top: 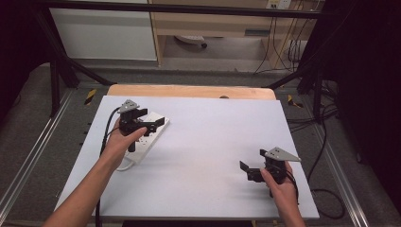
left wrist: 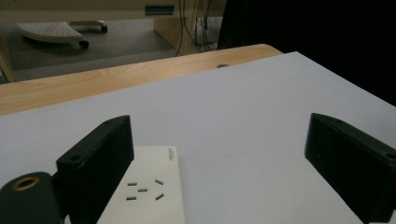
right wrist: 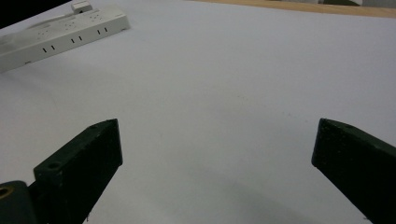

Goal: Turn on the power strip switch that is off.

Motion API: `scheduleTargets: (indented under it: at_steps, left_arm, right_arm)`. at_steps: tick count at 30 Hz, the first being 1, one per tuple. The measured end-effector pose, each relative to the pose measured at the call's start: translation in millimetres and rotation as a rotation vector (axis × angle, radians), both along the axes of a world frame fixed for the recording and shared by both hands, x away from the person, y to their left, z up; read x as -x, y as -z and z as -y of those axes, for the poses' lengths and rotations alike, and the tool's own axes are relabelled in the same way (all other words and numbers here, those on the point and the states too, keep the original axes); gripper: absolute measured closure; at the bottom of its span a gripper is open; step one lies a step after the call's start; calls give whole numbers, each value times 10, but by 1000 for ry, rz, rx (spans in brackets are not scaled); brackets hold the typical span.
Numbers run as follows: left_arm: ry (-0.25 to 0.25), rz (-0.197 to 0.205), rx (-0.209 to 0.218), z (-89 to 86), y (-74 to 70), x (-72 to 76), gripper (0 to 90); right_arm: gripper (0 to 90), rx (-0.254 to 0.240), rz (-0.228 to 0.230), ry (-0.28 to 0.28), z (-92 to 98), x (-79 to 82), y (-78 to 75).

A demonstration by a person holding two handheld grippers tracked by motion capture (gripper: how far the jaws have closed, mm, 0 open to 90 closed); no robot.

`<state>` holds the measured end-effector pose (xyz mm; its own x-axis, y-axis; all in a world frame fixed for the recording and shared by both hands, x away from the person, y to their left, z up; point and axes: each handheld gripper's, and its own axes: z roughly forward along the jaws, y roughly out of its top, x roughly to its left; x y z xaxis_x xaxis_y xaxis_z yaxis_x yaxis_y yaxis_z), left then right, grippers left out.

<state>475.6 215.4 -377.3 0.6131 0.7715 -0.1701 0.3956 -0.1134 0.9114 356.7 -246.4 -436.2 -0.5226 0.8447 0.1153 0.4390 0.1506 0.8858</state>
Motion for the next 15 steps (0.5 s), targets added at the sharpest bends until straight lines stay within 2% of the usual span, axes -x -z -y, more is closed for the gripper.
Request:
scheduleTargets:
  at_steps: [15]
  left_arm:
    - [15, 45, 48, -107, -146, 220, 60]
  right_arm:
    - [22, 1, -3, -3, -12, -7, 6]
